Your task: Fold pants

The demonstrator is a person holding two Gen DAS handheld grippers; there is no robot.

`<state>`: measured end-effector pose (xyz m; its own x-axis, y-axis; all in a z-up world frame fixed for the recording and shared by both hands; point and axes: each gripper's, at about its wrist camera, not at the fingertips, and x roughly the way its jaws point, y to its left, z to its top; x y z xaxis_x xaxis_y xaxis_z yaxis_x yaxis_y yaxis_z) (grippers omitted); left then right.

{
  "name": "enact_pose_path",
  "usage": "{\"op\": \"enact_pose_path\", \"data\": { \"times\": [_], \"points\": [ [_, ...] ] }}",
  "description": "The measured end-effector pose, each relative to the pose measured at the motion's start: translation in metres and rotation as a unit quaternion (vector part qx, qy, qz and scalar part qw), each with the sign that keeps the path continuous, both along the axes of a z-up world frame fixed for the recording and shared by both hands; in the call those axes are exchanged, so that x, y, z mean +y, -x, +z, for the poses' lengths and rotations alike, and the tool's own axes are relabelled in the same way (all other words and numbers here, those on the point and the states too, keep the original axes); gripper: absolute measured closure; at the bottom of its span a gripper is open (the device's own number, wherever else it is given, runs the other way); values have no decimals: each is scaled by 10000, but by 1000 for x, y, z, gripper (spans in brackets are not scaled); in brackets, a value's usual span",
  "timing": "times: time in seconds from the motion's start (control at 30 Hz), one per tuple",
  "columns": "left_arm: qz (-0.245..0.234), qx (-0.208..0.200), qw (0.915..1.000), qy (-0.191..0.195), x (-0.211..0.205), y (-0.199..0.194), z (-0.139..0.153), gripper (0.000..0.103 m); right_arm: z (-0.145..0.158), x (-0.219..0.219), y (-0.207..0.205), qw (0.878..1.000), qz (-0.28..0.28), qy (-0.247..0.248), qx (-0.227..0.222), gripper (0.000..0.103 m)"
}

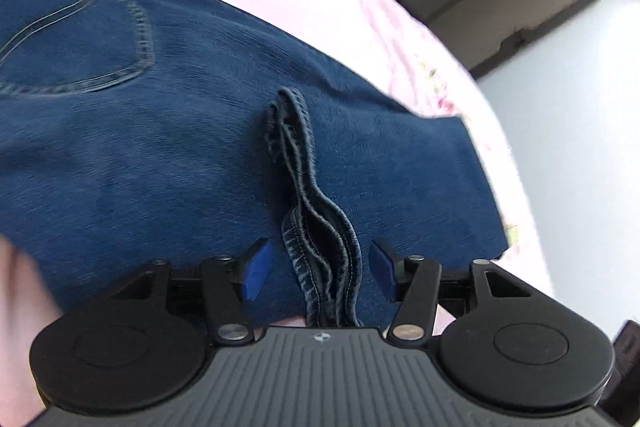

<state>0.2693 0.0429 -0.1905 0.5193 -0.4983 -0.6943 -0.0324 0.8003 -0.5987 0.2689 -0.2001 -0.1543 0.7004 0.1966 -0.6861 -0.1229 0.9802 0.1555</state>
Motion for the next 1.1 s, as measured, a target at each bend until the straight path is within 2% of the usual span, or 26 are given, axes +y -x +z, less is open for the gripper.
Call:
{"op": "enact_pose_path", "data": {
  "times": [0.13,0.2,0.23,0.3,0.37,0.5,0.6,0.7,0.77,0.87,1.0,1.1],
  "points": [
    [-7,-22,9980,-630,-23,-16,-4,41,-14,-21,3,9996,-155,-173,-164,67],
    [-33,-68,9968,-794,-32,-23,-5,42,-19,-29,0,9992,-255,-284,-136,67],
    [-74,-114,9960,-879,-37,-26,-6,48,-20,-33,-1,9989,-309,-320,-118,67],
    [-55,-164,9927,-1197,-48,-29,-5,68,-19,-46,0,9983,-447,-356,-69,67],
    [69,-193,9926,-1195,-50,-28,1,95,-21,-58,-4,9975,-582,-409,-29,67],
    [268,-516,9936,-966,-47,-25,37,97,-20,-80,-3,9970,-659,-415,-17,67],
    [301,-923,9930,-666,-43,-29,83,97,-17,-88,-2,9976,-549,-418,-84,67],
    [203,-1271,9902,-540,-42,-37,131,97,-10,-88,-1,9982,-336,-445,-241,67],
    [121,-1502,9872,-521,-41,-41,162,97,-4,-82,0,9983,-127,-406,-388,67],
    [41,-1691,9832,-690,-38,-50,199,97,1,-69,-6,9982,192,-133,-547,68],
    [21,-1664,9815,-950,-31,-56,216,97,-9,-54,-23,9968,583,125,-530,73],
    [146,-1569,9817,-1071,-22,-57,213,97,-18,-47,-36,9933,640,625,-733,75]
  ]
}}
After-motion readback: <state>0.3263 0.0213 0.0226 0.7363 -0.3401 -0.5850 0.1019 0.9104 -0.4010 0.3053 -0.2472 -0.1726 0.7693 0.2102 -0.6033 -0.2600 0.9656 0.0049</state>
